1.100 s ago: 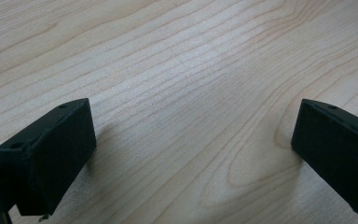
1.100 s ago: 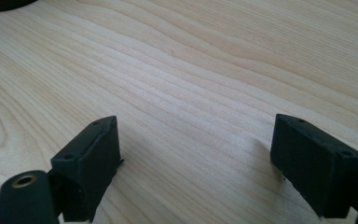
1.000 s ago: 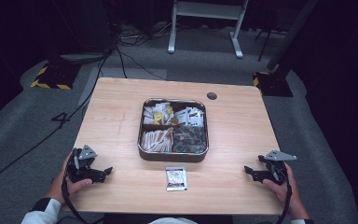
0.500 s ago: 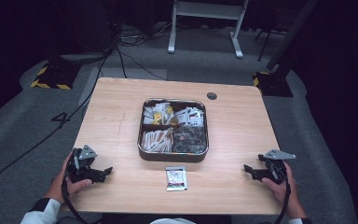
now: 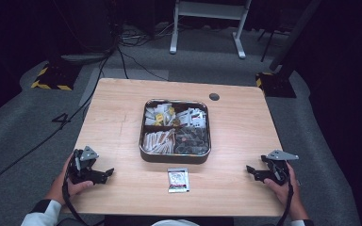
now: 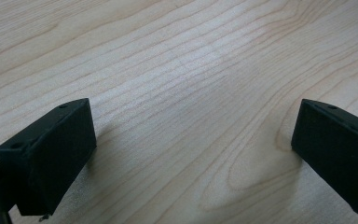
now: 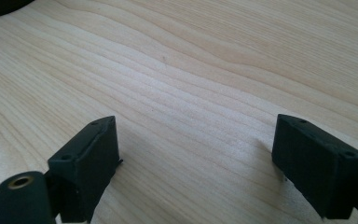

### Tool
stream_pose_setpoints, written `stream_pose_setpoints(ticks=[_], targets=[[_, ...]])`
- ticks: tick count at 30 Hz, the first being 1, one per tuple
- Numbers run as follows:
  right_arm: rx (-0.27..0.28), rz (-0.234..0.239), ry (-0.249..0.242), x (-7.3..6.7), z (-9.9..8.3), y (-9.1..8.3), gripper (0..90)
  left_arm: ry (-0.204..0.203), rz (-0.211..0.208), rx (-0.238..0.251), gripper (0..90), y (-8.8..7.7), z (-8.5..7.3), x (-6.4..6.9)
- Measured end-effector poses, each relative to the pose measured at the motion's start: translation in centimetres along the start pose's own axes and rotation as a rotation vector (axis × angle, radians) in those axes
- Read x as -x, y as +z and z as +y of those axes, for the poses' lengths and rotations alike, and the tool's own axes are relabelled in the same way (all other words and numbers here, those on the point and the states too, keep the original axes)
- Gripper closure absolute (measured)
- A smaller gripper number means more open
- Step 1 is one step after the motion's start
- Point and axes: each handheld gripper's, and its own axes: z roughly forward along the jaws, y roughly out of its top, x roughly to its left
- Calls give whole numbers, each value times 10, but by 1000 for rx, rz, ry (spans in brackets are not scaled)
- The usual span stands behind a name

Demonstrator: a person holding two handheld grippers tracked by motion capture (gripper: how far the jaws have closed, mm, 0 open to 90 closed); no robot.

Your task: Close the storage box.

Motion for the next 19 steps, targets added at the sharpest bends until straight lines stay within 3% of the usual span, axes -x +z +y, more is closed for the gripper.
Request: stream_pose_setpoints(ticks=[19], targets=[[-2,-1,1,0,1,0,146,3,-1,0,1,0,0,0]])
